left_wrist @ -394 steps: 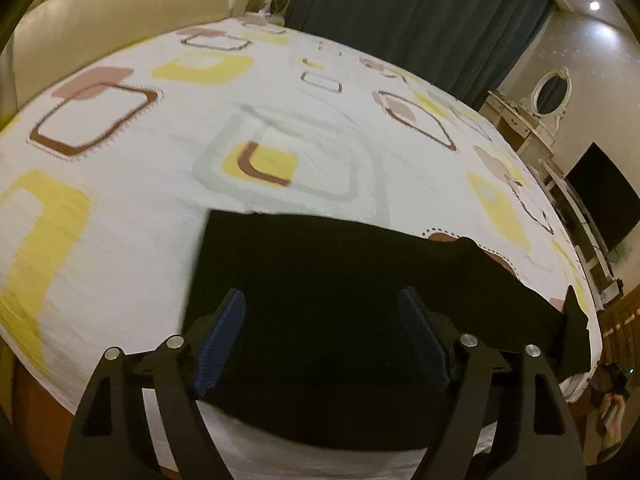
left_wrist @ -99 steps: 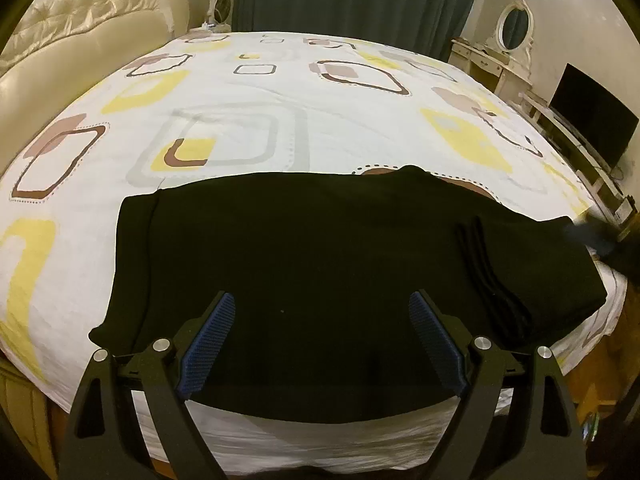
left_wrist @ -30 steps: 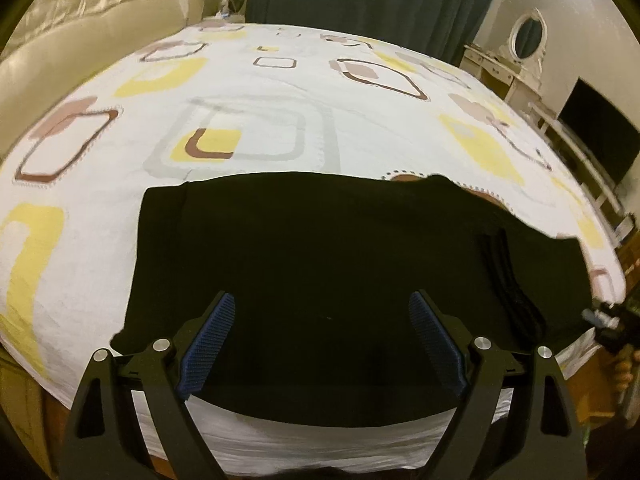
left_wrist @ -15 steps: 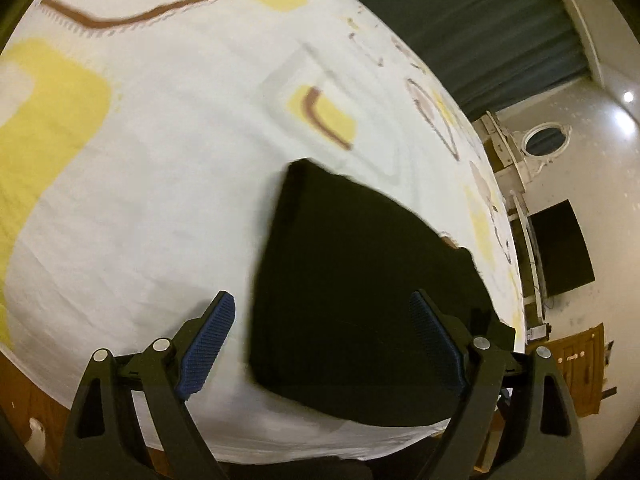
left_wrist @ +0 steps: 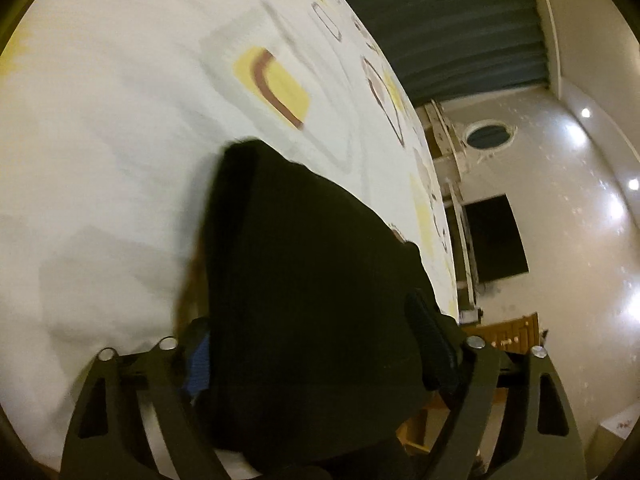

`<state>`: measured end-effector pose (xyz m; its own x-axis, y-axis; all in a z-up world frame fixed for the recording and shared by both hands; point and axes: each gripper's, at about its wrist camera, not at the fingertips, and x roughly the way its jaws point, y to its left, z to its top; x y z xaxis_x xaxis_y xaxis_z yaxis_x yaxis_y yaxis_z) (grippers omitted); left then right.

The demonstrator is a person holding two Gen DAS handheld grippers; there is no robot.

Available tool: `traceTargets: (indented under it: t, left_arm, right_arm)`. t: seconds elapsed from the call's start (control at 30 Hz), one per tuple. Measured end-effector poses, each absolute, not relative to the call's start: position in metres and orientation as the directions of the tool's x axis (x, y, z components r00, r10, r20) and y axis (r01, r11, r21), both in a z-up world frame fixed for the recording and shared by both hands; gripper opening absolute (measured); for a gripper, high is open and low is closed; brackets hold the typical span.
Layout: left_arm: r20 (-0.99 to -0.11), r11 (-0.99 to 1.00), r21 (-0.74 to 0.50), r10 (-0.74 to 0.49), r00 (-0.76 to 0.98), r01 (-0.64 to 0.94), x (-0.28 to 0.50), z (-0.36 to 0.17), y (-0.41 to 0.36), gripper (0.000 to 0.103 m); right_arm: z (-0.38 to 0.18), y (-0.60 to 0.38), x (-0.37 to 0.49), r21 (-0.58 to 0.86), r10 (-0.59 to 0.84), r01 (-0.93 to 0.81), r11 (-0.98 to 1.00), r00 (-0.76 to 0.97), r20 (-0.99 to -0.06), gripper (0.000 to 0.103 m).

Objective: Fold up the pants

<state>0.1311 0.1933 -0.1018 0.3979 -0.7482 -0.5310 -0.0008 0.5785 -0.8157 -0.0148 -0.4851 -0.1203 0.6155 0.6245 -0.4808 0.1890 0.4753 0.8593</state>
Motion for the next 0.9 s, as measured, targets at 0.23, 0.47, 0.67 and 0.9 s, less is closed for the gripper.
traceTargets:
  t: [0.23,0.47,0.67,0.9]
  left_arm:
    - [-0.587,0.619,-0.784,-0.719,0.373,-0.04,0.132,-0.107,0.177,0.019]
    - [-0.624,0.688,-0.726,-0.664,0.412,0.009,0.126,-0.058,0.156,0.015]
    - [-0.603,0.698,-0.711,-0.667,0.438,0.084,0.121,-0.006,0.128,0.013]
    - [-0.596,0.72,-0.667,-0.671,0.441,0.193,0.114,0.051,0.075,0.013]
  right_arm:
    - [-0.121,-0.484,-0.015,0.878,0.638,0.175,0.447,0.626,-0.449,0.04]
    - [-0.11,-0.474,-0.011,0.883,0.643,0.121,0.454,0.641,-0.419,0.073]
    - [-0.1,-0.461,-0.008,0.854,0.625,0.094,0.511,0.642,-0.444,0.088]
    - [-0.103,-0.463,-0.01,0.869,0.629,0.101,0.484,0.651,-0.425,0.089]
